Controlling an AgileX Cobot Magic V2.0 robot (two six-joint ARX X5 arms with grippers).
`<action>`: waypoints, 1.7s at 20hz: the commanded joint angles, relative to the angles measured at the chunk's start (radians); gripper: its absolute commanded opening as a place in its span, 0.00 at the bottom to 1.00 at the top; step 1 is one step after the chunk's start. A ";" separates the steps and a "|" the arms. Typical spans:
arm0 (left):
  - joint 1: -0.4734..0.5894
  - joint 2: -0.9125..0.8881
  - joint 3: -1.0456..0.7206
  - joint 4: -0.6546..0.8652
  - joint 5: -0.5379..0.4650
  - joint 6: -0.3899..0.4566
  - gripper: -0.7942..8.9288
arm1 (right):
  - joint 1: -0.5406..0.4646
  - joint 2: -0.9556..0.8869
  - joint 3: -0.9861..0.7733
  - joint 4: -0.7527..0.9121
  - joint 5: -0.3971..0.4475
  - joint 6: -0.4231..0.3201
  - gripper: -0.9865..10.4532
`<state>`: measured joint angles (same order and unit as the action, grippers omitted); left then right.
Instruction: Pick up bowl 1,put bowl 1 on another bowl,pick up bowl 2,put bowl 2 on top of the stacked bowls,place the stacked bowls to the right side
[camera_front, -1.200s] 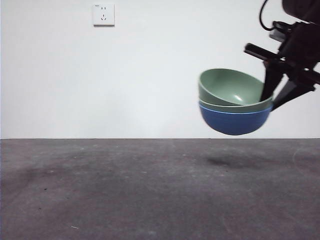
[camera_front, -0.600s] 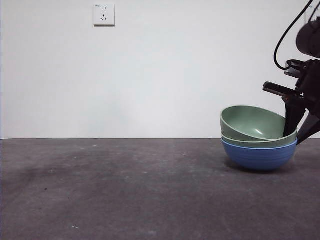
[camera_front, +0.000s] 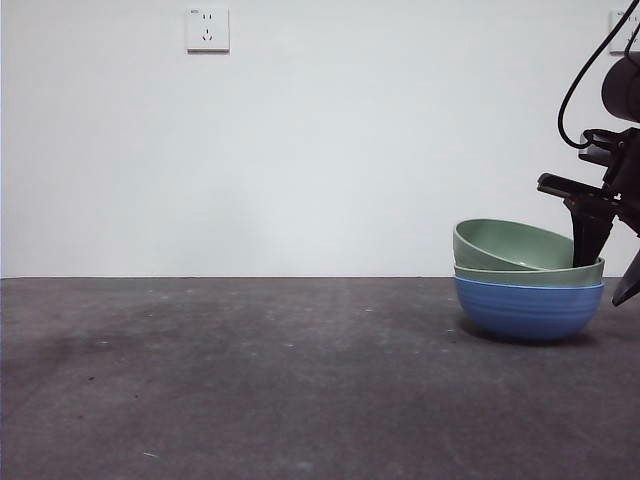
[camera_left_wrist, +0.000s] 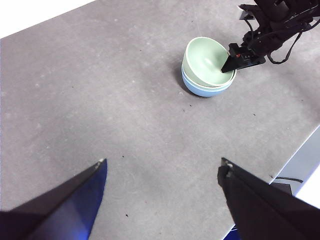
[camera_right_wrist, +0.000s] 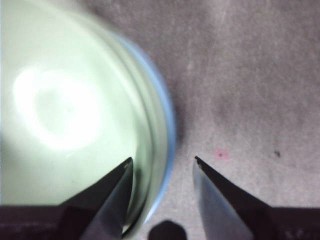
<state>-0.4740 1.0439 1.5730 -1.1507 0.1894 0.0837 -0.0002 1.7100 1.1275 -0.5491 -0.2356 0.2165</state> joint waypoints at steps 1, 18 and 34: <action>0.002 -0.002 0.002 0.003 0.001 -0.010 0.47 | -0.001 0.013 -0.004 0.002 -0.002 -0.010 0.26; 0.002 0.007 0.002 0.001 0.001 -0.005 0.47 | 0.031 -0.523 -0.004 -0.431 -0.104 -0.104 0.25; 0.002 0.008 0.002 -0.053 -0.003 -0.005 0.08 | 0.113 -0.777 -0.004 -0.610 -0.099 -0.181 0.09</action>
<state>-0.4740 1.0515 1.5730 -1.2079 0.1890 0.0780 0.1116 0.9337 1.1275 -1.1625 -0.3374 0.0399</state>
